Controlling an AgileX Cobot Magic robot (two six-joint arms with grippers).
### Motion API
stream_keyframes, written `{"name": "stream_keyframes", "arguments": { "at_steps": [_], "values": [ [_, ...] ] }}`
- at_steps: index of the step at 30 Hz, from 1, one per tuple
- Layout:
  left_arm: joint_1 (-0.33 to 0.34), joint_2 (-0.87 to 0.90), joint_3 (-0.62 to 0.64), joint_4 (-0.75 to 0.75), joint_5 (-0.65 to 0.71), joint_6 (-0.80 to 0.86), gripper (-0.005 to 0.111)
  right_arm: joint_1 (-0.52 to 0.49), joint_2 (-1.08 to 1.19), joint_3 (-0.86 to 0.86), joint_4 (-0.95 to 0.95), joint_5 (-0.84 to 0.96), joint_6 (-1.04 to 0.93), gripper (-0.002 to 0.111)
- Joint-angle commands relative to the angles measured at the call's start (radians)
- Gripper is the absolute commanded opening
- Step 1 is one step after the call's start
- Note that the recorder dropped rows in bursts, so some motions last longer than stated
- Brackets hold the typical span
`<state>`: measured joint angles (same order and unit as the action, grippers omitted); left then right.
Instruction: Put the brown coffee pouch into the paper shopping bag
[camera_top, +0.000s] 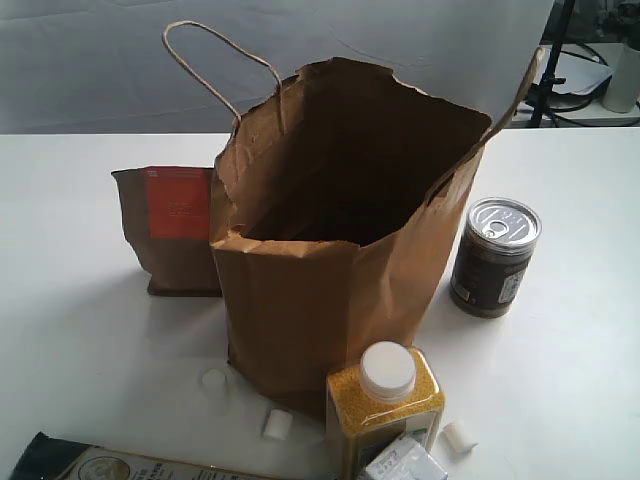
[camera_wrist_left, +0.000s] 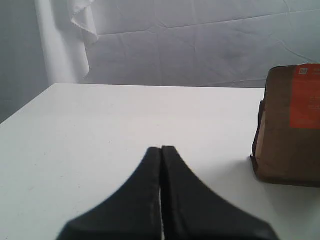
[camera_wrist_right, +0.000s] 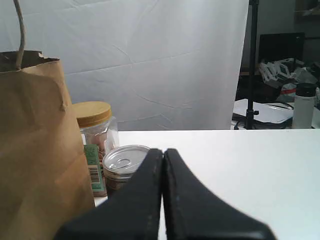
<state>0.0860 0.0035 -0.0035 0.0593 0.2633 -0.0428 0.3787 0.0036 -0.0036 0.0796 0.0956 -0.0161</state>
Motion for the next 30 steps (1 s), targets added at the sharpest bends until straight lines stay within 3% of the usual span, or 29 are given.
{"name": "stream_keyframes", "arguments": {
  "at_steps": [1,7,10,13,19,30],
  "values": [
    [0.004,-0.003,0.004,0.005,-0.002,-0.003,0.000,-0.009,-0.004,0.004,0.002,-0.002,-0.003,0.000],
    [0.004,-0.003,0.004,0.005,-0.002,-0.003,0.000,-0.009,-0.004,0.004,0.062,-0.035,0.005,0.000],
    [0.004,-0.003,0.004,0.005,-0.002,-0.003,0.000,-0.006,-0.004,0.004,0.198,-0.191,0.008,0.000],
    [0.004,-0.003,0.004,0.005,-0.002,-0.003,0.000,0.026,-0.004,-0.105,0.180,-0.194,0.008,0.000],
    [0.004,-0.003,0.004,0.005,-0.002,-0.003,0.000,0.162,0.246,-0.459,0.134,-0.012,-0.030,0.000],
    [0.004,-0.003,0.004,0.005,-0.002,-0.003,0.000,0.457,0.959,-1.222,0.330,0.522,-0.426,0.000]
  ]
}}
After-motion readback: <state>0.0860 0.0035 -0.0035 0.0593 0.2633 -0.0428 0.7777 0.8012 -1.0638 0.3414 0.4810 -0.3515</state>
